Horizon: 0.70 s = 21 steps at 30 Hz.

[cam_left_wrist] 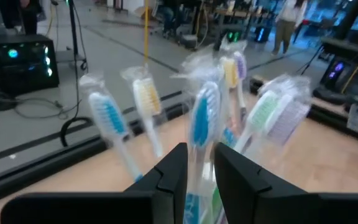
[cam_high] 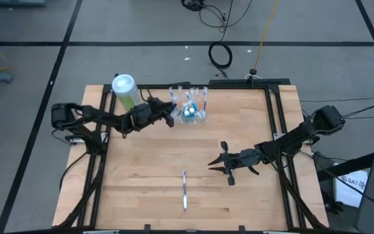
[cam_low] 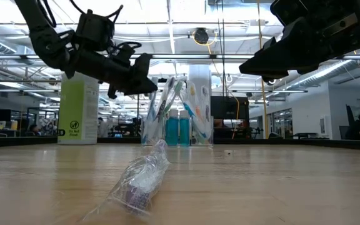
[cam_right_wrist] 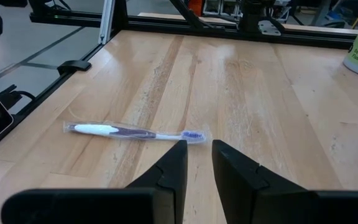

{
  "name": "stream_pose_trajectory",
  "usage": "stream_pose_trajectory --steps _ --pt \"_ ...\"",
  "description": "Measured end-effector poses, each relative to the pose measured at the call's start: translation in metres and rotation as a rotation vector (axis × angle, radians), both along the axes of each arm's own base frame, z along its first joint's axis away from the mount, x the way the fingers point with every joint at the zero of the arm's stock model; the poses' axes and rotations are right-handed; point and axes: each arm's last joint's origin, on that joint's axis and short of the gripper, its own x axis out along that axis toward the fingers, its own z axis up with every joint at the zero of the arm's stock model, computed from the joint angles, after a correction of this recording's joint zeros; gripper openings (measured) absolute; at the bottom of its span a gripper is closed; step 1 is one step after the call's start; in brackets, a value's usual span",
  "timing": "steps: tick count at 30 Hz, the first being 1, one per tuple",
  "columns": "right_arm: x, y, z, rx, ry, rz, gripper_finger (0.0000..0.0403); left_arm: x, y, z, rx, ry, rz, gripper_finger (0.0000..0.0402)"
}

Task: Pick & Place toothbrushing station
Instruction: Put the blue toothbrush into the transparent organizer, then put the purple toothbrush into the transparent organizer

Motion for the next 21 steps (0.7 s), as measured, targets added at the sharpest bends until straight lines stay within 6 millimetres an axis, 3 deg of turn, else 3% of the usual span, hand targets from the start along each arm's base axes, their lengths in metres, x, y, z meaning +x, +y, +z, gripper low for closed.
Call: stream_pose_trajectory --steps 14,21 --pt "0.000 0.000 0.001 0.048 -0.003 -0.009 0.0070 -0.017 -0.012 0.017 -0.036 0.124 -0.010 0.0085" --pt "0.007 0.004 0.013 0.058 -0.051 0.026 0.0070 -0.031 -0.015 0.022 -0.060 0.212 0.033 0.0085"
